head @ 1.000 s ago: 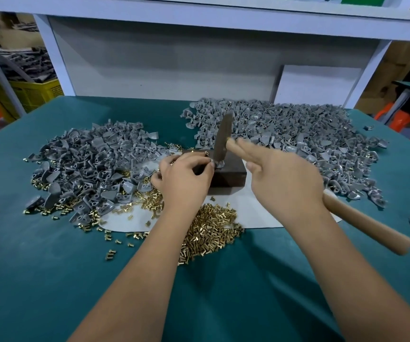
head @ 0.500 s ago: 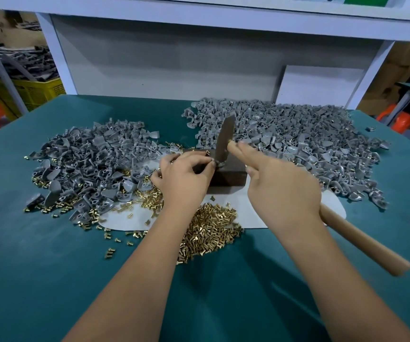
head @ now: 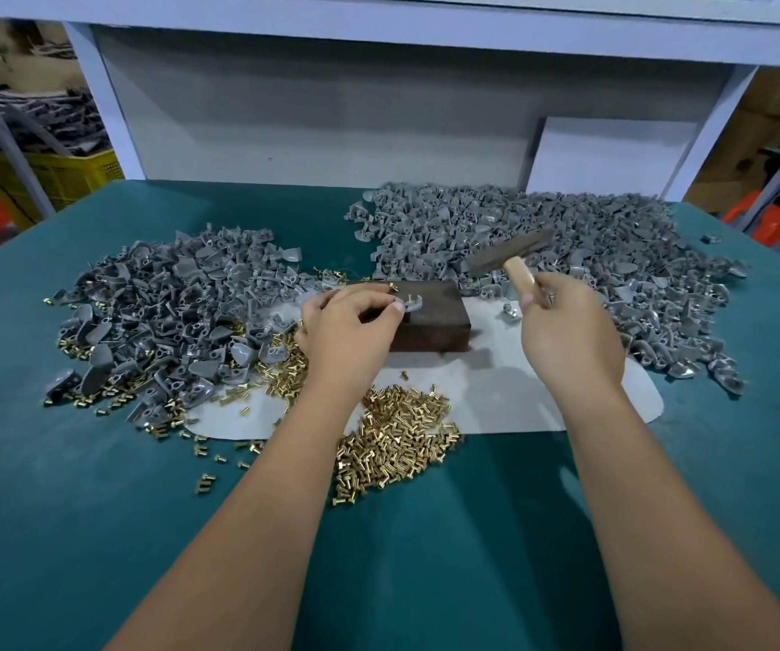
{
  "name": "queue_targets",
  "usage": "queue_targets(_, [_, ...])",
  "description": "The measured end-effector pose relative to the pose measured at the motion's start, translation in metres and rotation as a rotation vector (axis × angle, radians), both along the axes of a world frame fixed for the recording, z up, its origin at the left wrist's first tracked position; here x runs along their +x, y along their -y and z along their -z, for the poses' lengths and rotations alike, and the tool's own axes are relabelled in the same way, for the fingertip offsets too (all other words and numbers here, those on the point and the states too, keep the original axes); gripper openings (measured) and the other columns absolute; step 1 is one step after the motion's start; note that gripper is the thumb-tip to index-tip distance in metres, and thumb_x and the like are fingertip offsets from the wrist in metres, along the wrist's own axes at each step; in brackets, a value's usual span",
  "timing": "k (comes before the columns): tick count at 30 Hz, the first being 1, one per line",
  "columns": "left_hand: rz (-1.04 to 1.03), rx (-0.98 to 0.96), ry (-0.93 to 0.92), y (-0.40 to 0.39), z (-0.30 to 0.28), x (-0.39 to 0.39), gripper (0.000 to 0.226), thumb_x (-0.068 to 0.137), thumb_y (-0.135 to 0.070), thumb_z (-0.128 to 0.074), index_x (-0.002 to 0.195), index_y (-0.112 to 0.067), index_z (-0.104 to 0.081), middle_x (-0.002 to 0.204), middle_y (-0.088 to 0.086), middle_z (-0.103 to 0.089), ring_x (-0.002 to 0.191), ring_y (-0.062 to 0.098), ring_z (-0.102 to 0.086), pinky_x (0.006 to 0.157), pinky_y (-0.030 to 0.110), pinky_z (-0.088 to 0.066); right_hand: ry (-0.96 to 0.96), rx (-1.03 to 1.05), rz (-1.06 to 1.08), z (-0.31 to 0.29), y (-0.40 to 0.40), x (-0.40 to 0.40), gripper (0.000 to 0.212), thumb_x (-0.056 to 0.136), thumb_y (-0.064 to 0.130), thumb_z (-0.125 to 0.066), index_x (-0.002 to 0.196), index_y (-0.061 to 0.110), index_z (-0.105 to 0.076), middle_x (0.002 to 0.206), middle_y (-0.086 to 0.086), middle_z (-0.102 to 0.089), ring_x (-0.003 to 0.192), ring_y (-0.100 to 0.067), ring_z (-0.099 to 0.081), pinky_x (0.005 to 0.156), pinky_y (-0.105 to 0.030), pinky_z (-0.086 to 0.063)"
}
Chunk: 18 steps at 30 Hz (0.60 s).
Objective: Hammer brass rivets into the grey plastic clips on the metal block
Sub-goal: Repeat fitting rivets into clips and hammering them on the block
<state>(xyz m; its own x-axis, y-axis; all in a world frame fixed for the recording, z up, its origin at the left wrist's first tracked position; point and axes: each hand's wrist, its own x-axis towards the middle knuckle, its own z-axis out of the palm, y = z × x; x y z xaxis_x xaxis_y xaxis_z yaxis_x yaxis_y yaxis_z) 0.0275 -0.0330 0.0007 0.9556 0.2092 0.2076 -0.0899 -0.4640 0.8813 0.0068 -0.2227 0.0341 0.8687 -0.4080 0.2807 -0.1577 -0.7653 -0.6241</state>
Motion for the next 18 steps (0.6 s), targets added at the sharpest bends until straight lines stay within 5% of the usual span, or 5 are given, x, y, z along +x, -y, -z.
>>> queue_targets(7, [0.037, -0.052, -0.019, -0.002, -0.004, -0.004, 0.022, 0.092, -0.038, -0.064, 0.071, -0.046, -0.063, 0.107, -0.035, -0.057, 0.122, 0.011, -0.027, 0.11, 0.052, -0.03, -0.154, -0.231, 0.054, 0.02, -0.001, 0.003, 0.019, 0.094, 0.031, -0.048, 0.099, 0.016, -0.06, 0.084, -0.007, -0.062, 0.073, -0.03, -0.051, 0.061, -0.03, -0.037])
queue_targets(11, [0.056, -0.086, -0.027, -0.002, -0.006, -0.006, 0.018, 0.092, -0.035, -0.064, 0.077, -0.044, -0.066, 0.112, -0.031, -0.058, 0.125, 0.014, -0.028, 0.109, 0.051, -0.033, -0.007, -0.494, 0.084, 0.022, -0.007, 0.002, 0.026, 0.091, 0.027, -0.053, 0.103, 0.008, -0.067, 0.107, -0.016, -0.056, 0.101, -0.034, -0.047, 0.082, -0.039, -0.038])
queue_targets(15, [0.051, -0.083, -0.018, -0.002, -0.007, -0.006, 0.017, 0.092, -0.034, -0.065, 0.077, -0.043, -0.067, 0.115, -0.03, -0.06, 0.128, 0.015, -0.028, 0.112, 0.051, -0.024, 0.329, -0.316, -0.059, 0.018, -0.015, 0.002, 0.025, 0.093, 0.023, -0.053, 0.111, 0.013, -0.066, 0.104, -0.005, -0.057, 0.096, -0.018, -0.043, 0.081, -0.03, -0.034])
queue_targets(18, [0.056, -0.111, 0.0, -0.002, -0.007, -0.008, 0.02, 0.089, -0.035, -0.067, 0.073, -0.045, -0.067, 0.099, -0.039, -0.056, 0.123, 0.013, -0.029, 0.111, 0.052, -0.026, 0.369, -0.207, -0.235, 0.019, -0.042, -0.002, 0.035, 0.092, 0.03, -0.044, 0.118, 0.017, -0.062, 0.101, 0.007, -0.057, 0.094, -0.008, -0.044, 0.08, -0.026, -0.039])
